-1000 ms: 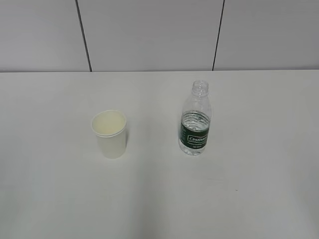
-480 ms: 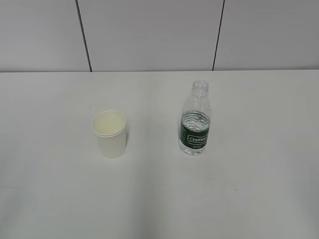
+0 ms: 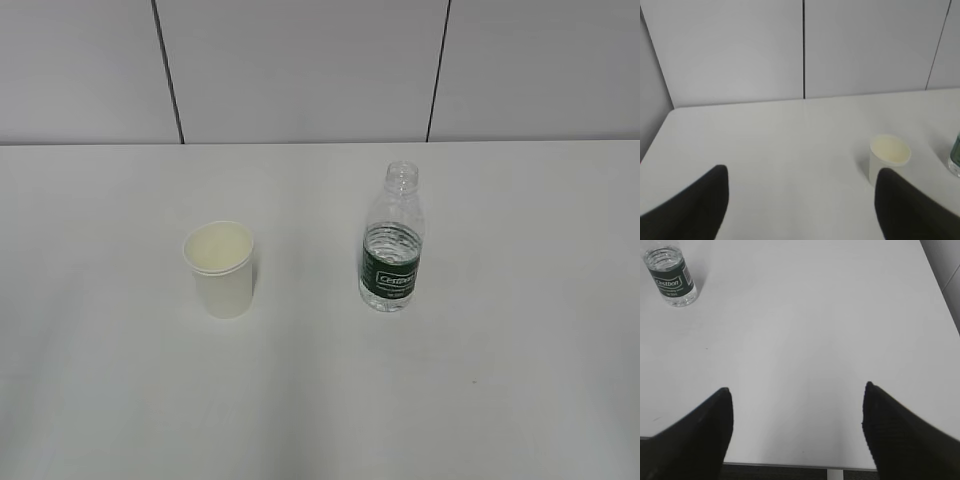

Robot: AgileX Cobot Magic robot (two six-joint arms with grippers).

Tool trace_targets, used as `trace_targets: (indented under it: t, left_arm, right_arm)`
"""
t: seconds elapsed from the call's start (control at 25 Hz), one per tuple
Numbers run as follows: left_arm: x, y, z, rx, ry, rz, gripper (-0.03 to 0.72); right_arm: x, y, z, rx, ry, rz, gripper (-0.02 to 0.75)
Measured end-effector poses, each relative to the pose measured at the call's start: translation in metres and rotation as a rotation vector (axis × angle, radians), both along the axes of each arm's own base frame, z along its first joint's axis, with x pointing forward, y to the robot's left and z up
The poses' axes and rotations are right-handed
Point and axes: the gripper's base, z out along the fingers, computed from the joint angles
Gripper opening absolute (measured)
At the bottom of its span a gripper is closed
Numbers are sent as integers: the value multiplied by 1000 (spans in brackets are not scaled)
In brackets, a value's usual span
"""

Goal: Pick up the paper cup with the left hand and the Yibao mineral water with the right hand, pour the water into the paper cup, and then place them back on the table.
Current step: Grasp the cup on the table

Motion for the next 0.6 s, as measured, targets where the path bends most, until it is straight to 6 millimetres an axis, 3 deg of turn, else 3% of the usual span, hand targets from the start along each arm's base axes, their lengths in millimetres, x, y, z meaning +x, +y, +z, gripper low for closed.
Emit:
trace_targets:
  t: [0.24, 0.6]
  left_arm:
    - [21, 2, 9, -15, -148, 24, 582]
    - [65, 6, -13, -76, -214, 61, 581]
  right_arm:
    - [0, 0, 0, 0, 0, 0, 592]
    - [0, 0, 0, 0, 0, 0, 592]
